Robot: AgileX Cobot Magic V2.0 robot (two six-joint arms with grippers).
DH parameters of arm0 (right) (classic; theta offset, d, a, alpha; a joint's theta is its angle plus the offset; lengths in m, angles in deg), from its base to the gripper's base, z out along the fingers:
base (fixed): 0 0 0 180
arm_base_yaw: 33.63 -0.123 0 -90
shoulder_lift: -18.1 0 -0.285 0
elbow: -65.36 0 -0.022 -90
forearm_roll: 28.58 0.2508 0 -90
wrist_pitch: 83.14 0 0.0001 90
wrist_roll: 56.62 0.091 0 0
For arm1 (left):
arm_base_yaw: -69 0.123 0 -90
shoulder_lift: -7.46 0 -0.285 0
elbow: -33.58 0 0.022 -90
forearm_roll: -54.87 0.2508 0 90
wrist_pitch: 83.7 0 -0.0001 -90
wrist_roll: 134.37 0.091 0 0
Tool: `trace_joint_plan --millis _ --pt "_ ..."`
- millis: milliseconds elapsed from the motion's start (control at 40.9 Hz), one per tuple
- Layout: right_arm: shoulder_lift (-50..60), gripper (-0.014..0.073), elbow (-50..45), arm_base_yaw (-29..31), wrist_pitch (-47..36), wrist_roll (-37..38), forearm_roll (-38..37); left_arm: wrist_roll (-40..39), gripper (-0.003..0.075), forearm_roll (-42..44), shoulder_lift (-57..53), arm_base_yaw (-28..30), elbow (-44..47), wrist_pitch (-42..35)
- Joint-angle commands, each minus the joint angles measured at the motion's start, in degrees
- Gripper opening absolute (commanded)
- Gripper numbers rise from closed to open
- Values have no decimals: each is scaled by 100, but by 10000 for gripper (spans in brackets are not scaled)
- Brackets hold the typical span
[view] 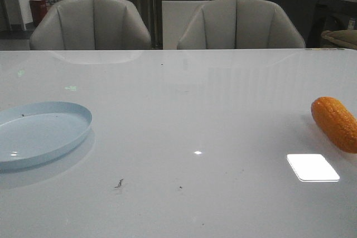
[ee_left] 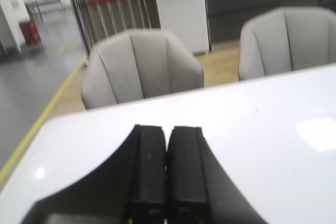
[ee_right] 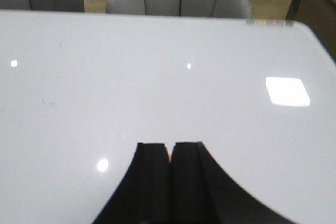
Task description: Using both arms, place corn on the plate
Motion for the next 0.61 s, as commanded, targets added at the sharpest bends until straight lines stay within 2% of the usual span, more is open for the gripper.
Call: trace_joint_plan --millis 0,171,318,391,489,514,587 --pt "-332 38 170 -19 -271 2 -49 -60 90 -22 305 5 -179 -198" --pt "-561 38 170 -19 -319 2 -49 -60 101 -447 763 5 -179 -70" --pt "-561 85 170 -19 -353 2 -49 -60 204 -641 819 5 -179 105" --pt "-561 181 170 -19 -325 2 -49 -60 290 -641 819 5 -179 190" --pt "-579 373 170 -19 -325 2 -49 -60 426 -641 819 5 -179 143" --pt "-584 396 170 -19 -325 2 -49 -60 454 -641 819 5 -179 67" --pt "-603 478 170 -19 -325 2 -49 -60 479 -641 819 5 -179 -28"
